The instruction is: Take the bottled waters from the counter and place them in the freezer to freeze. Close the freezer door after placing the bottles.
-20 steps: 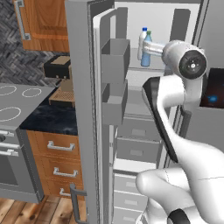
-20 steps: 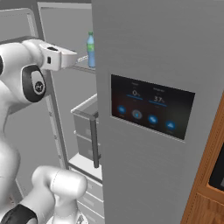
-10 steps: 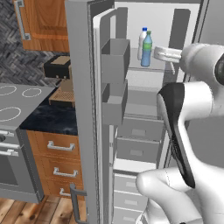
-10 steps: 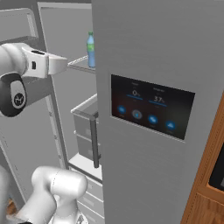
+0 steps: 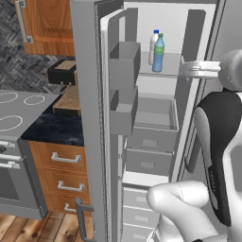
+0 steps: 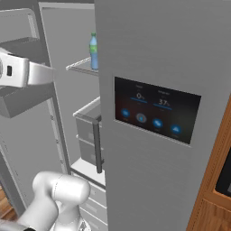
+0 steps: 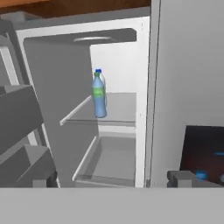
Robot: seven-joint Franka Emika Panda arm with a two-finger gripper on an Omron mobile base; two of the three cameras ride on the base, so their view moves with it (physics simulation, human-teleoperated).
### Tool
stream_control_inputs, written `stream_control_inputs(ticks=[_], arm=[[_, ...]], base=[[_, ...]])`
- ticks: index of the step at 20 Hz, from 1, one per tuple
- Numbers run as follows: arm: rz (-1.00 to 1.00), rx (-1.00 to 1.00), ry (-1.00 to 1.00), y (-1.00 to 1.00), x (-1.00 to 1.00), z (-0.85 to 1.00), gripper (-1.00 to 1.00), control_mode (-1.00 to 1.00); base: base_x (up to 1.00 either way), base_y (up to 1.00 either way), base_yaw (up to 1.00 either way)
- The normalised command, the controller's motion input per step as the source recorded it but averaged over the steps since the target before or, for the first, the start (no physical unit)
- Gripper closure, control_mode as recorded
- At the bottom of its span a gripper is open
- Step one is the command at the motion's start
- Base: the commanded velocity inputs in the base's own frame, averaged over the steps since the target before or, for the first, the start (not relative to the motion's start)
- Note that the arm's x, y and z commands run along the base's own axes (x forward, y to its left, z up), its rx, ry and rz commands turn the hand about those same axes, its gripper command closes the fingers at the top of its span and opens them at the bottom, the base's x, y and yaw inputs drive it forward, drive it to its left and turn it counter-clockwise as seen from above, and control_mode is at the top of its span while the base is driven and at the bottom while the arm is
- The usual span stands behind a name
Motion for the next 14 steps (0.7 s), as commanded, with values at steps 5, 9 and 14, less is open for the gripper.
stream_control_inputs(ticks=[5, 9, 14], arm=[[0.0, -0.06, 0.33, -0.03, -0.49, -0.13, -1.0, -1.0], [0.02, 0.09, 0.12, -0.1, -0.12, -0.46, -1.0, -1.0], [0.0, 0.0, 0.19, 0.0, 0.0, -0.63, -1.0, -1.0]], base=[[0.0, 0.0, 0.0], [0.0, 0.0, 0.0], [0.0, 0.0, 0.0]])
